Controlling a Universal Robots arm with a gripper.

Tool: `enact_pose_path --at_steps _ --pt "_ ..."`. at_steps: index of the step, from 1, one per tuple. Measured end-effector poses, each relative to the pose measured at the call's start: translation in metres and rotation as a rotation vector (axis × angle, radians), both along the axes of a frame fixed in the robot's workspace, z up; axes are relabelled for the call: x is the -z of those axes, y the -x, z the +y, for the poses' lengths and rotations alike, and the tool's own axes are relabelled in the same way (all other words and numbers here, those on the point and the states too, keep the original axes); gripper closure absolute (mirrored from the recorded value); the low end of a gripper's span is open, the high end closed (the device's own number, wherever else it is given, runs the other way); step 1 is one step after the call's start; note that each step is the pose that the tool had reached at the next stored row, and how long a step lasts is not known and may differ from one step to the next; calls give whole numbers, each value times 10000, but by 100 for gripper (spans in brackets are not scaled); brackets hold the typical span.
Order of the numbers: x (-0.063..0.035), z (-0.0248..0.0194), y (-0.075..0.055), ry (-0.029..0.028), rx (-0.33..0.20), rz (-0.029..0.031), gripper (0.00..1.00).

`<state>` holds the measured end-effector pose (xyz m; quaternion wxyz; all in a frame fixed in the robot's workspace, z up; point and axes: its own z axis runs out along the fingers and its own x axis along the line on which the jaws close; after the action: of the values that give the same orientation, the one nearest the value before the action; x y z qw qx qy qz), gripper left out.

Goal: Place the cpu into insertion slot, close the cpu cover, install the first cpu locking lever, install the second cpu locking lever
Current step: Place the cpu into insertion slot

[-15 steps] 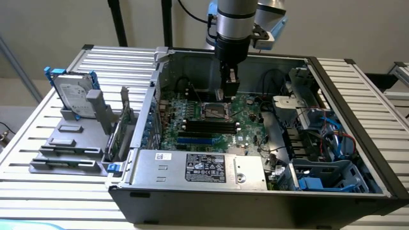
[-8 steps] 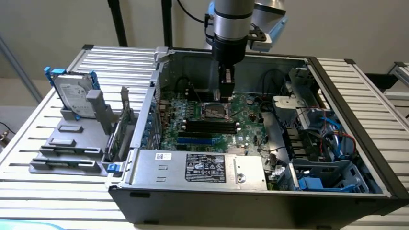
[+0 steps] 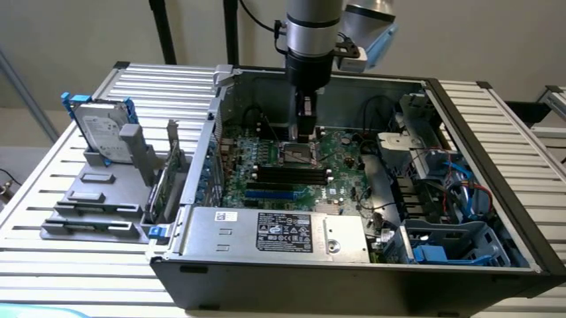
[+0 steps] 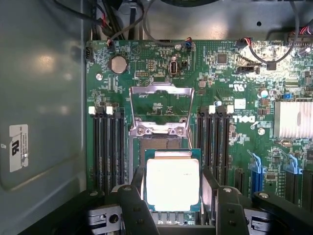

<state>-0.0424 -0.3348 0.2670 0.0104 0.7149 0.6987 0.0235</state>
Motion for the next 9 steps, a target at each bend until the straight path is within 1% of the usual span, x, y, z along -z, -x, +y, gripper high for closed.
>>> enact_pose_path --at_steps 6,9 --pt "104 8 6 -1 1 0 45" --pt "160 23 7 -1 1 0 45"
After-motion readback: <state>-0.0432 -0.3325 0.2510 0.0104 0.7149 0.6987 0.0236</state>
